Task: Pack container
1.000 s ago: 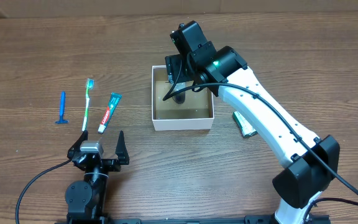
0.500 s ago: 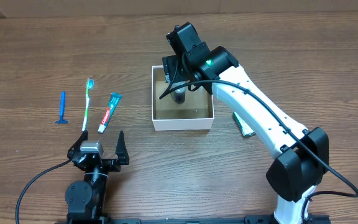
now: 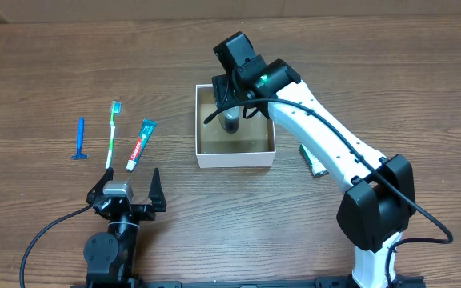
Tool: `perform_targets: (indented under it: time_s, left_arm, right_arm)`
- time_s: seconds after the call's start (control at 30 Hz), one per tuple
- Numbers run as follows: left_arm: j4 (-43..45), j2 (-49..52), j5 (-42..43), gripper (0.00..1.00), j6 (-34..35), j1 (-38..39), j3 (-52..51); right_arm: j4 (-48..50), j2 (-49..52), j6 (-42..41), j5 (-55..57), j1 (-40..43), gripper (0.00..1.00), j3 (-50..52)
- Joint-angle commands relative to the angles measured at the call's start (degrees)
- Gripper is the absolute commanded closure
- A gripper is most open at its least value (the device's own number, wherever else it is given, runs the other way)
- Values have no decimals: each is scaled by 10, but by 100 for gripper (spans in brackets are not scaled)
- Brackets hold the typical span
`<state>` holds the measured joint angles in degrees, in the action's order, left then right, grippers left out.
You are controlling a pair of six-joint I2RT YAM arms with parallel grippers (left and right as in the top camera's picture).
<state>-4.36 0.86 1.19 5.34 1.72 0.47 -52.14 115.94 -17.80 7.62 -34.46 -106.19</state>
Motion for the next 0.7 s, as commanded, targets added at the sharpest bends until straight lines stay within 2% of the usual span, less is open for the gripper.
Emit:
perform_targets:
  time_s: [0.0,0.3,0.43,0.67]
  left_arm:
    - [-1,-6,-6,0,-13,-6,-2]
    - [-1,-6,-6,0,-13,-6,-2]
    - [-1,-6,-6,0,-13,-6,-2]
    - [-1,-6,-6,0,-13,-6,-2]
  right_arm:
    - [1,-51,-5,-3,4,36,-15]
    - [-41,-86,-9,-4,22,62,-14]
    - [-56,-85,-18,-3,32,71,-7]
    - [-37,-84,-22,-5,38,87,52]
